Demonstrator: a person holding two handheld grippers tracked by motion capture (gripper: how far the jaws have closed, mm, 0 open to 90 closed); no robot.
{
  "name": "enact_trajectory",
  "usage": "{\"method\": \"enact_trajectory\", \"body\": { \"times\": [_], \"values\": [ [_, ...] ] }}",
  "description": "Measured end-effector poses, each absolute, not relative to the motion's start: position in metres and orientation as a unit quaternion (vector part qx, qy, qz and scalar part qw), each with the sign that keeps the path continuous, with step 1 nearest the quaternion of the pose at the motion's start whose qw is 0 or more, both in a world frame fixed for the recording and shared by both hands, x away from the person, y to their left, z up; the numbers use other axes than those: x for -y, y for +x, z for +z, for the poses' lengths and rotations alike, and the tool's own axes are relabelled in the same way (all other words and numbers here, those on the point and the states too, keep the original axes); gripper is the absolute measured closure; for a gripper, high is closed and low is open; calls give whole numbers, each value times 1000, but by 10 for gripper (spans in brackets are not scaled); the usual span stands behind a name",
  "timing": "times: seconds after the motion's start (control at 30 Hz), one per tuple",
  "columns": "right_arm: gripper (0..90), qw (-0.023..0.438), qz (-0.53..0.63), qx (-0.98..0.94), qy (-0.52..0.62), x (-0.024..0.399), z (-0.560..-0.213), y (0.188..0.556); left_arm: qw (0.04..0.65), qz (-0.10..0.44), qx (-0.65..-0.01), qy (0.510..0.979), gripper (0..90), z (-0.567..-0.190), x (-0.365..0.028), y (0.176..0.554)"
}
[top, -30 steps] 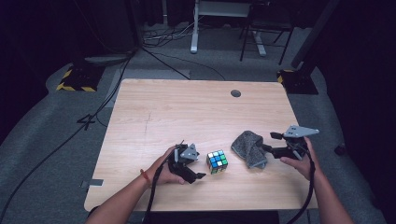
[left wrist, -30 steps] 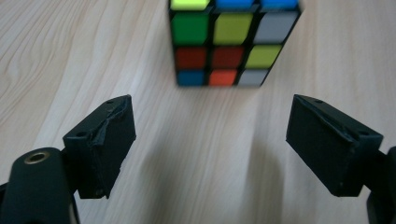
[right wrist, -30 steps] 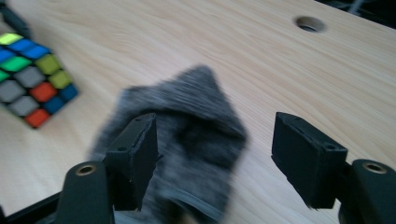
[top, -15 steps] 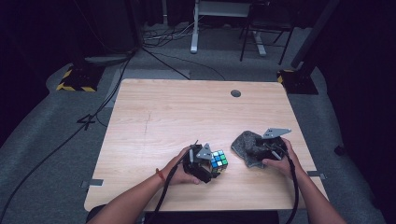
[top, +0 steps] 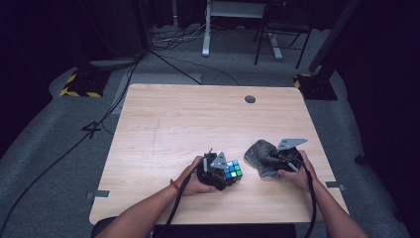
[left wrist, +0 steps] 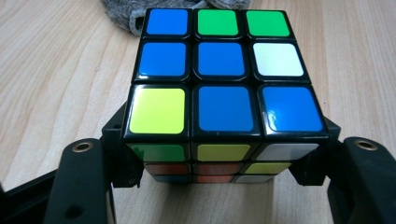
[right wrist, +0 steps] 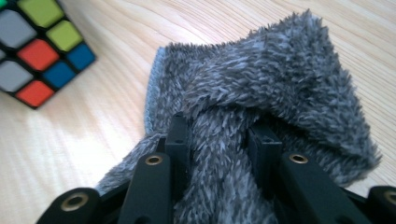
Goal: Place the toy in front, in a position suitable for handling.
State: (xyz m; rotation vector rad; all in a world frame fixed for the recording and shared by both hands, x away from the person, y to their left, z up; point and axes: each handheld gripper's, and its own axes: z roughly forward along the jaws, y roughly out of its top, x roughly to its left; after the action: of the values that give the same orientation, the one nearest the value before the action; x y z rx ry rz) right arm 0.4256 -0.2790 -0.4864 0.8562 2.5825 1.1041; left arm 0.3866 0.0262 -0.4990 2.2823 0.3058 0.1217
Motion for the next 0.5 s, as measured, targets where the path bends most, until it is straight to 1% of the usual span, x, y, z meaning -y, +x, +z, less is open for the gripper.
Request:
{"method": "enact_trajectory", "body": {
  "times": [0.17,0.2,0.27,0.3,0.33,0.37,0.47,0.5],
  "values": [
    [681,99,409,-867,269,277,-471,417,400,56,-103,909,337,-493,-27,385],
    [681,99,435,-858,253,273,-457,409,400,56,-104,909,337,-492,-28,386],
    [681,99,443,-856,248,271,-453,406,400,60,-103,909,337,-489,-29,386],
    [681,100,463,-849,232,265,-441,398,399,62,-102,909,337,-488,-29,386],
    [681,100,463,-849,232,265,-441,398,399,61,-103,909,337,-487,-30,385],
    [681,89,480,-846,215,257,-432,392,402,62,-98,908,337,-485,-31,384],
    [681,79,488,-846,201,249,-427,386,405,66,-95,907,337,-481,-32,383],
    [680,62,486,-853,182,236,-425,380,408,67,-94,906,337,-479,-33,382]
  ]
}}
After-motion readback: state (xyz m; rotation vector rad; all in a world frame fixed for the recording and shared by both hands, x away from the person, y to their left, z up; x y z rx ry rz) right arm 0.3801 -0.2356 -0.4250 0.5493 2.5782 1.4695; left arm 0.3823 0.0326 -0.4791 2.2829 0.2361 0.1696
